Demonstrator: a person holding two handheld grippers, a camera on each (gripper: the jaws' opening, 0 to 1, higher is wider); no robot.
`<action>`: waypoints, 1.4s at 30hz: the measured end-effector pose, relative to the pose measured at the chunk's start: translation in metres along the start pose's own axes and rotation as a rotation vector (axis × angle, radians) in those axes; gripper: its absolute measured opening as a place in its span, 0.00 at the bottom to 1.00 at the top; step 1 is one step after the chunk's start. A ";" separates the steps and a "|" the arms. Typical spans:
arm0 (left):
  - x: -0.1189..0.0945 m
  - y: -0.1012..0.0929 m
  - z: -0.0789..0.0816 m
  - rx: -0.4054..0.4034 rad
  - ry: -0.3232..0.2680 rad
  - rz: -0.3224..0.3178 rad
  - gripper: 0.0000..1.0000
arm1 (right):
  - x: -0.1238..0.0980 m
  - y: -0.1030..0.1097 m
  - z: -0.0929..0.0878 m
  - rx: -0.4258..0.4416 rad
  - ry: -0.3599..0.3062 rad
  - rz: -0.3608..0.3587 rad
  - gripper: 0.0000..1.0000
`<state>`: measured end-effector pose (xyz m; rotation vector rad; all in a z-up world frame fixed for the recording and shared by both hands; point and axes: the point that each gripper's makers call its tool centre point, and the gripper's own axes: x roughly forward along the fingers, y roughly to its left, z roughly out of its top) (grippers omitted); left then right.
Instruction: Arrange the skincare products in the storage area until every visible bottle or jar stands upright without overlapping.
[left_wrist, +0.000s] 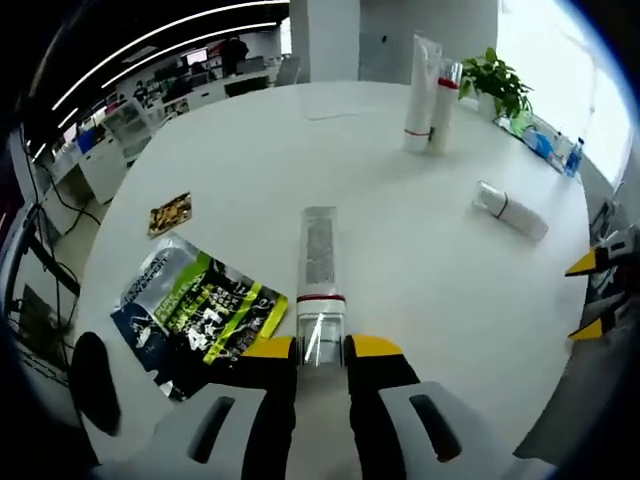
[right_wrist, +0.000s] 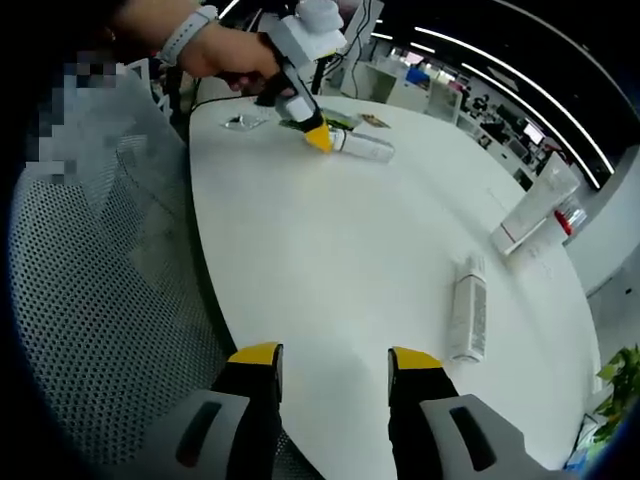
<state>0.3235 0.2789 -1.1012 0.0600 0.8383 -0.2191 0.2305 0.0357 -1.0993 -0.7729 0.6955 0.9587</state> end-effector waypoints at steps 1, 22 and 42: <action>-0.003 -0.002 0.002 -0.012 -0.010 -0.008 0.15 | 0.000 0.000 0.000 0.001 -0.001 0.001 0.36; -0.058 -0.054 0.001 -0.058 -0.054 -0.130 0.14 | -0.003 -0.001 0.006 0.007 -0.031 0.001 0.36; -0.121 -0.105 -0.060 -0.023 0.080 -0.163 0.15 | -0.024 -0.004 0.031 0.057 -0.152 0.030 0.35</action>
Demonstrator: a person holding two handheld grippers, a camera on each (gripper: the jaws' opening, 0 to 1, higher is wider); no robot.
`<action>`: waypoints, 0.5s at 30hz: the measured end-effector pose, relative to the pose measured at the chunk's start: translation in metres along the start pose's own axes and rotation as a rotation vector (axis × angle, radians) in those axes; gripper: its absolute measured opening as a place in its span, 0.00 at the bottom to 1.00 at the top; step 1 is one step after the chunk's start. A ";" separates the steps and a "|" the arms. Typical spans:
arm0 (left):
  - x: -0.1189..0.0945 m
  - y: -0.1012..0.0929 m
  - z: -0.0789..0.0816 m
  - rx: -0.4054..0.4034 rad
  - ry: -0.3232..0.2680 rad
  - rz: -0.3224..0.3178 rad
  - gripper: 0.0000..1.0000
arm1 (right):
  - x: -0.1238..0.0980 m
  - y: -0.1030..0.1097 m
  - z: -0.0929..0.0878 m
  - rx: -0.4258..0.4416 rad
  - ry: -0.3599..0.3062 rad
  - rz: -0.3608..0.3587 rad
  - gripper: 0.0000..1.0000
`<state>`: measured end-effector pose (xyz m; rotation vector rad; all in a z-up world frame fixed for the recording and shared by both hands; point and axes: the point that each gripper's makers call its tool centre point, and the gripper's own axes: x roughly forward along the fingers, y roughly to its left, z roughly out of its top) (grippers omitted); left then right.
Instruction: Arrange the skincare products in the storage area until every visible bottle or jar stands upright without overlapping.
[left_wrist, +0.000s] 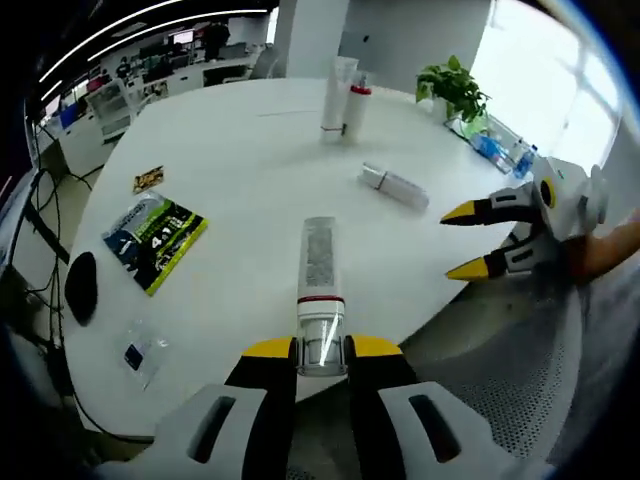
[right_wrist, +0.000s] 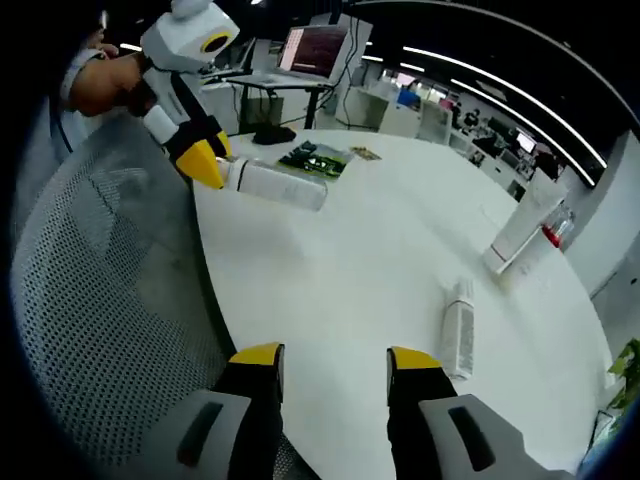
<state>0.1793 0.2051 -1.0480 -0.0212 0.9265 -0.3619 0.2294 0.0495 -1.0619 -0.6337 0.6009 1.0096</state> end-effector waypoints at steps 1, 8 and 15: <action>-0.001 -0.004 -0.005 0.024 0.014 0.004 0.15 | -0.001 0.001 0.002 -0.014 -0.008 0.003 0.34; -0.003 -0.012 -0.015 0.058 -0.002 0.046 0.15 | -0.002 -0.001 -0.001 -0.026 0.008 -0.003 0.31; -0.001 -0.019 -0.018 0.111 -0.028 0.056 0.15 | -0.003 -0.001 0.002 -0.010 -0.005 0.004 0.32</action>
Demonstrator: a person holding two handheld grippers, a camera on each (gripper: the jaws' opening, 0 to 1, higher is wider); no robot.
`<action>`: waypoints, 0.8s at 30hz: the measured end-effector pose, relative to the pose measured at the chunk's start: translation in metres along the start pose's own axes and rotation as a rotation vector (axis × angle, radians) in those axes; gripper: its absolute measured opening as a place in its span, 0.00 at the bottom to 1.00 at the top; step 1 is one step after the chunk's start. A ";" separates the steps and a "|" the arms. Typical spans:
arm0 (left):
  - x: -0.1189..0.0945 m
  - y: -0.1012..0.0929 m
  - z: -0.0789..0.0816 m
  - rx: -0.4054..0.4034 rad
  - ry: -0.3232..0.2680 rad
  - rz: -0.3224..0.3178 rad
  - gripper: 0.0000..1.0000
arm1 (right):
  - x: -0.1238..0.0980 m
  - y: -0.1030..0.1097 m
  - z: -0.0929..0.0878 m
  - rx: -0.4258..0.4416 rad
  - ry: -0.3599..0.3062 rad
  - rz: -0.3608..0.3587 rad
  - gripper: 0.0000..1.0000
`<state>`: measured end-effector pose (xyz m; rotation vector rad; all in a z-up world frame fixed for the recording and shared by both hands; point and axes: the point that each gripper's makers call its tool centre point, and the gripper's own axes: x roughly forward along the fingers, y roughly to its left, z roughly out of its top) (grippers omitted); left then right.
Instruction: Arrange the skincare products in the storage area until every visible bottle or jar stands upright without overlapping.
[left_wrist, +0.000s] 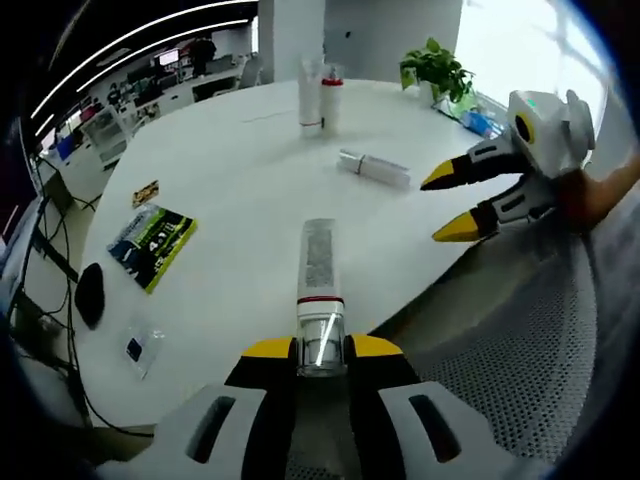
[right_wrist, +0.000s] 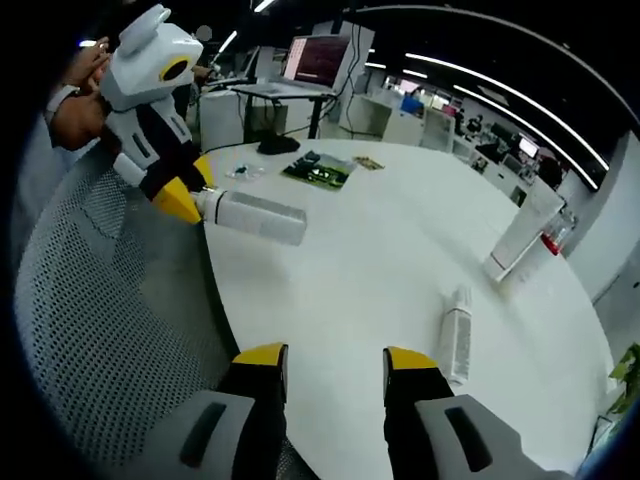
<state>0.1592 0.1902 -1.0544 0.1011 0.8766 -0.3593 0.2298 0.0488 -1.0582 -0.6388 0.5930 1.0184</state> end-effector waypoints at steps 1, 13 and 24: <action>0.001 0.001 0.001 0.001 -0.003 0.005 0.15 | 0.000 0.001 0.000 0.005 -0.001 0.004 0.33; 0.019 0.008 0.006 0.004 0.015 0.016 0.15 | -0.005 0.029 0.021 -0.306 0.011 0.094 0.45; 0.019 -0.001 0.001 0.093 0.024 -0.006 0.15 | 0.004 0.029 0.056 -0.459 -0.072 0.109 0.52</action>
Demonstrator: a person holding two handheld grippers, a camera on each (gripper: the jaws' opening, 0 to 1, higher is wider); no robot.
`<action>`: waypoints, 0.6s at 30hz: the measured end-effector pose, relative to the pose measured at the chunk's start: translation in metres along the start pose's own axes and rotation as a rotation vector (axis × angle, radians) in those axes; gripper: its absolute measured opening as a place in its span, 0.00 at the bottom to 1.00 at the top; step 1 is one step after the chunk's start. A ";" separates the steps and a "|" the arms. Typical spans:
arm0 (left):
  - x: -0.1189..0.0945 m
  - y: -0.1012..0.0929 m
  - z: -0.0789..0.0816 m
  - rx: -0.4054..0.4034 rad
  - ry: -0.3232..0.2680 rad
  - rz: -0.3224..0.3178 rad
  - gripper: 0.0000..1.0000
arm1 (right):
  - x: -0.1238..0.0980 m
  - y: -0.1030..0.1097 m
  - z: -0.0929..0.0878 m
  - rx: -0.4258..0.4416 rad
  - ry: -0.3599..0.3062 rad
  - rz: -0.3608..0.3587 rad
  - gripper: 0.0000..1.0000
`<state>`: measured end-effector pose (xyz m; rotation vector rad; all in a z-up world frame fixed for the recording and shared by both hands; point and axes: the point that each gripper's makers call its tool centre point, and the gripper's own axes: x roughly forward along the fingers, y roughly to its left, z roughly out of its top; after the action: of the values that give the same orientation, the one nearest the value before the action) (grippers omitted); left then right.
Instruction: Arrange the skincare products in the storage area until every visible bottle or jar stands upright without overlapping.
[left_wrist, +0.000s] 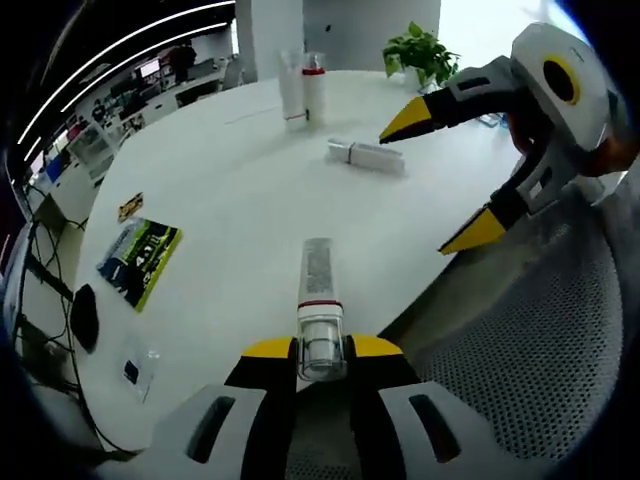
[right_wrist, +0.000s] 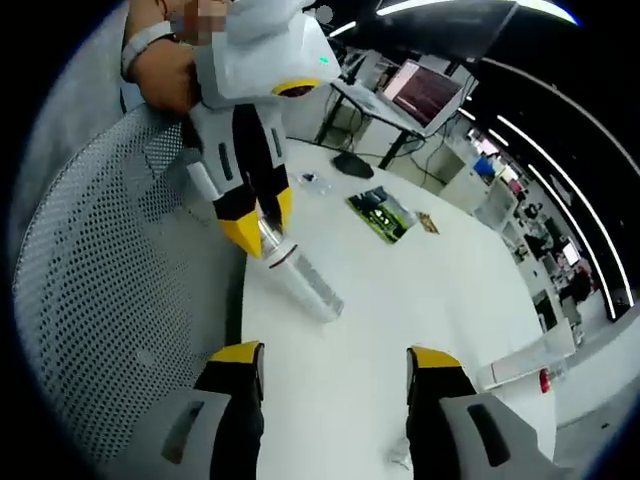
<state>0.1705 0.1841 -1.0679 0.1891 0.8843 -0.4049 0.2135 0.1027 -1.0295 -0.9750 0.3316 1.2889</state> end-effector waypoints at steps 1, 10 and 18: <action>0.000 0.001 0.000 -0.001 0.001 0.000 0.15 | 0.001 0.001 0.000 -0.003 -0.001 0.003 0.53; -0.005 -0.004 0.008 -0.063 -0.042 -0.057 0.14 | 0.003 0.008 -0.005 -0.029 -0.016 0.015 0.54; -0.011 -0.010 0.020 -0.155 -0.096 -0.132 0.14 | 0.005 0.014 -0.010 -0.111 -0.017 0.026 0.56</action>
<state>0.1743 0.1714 -1.0467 -0.0310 0.8321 -0.4626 0.2054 0.0985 -1.0447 -1.0558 0.2620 1.3498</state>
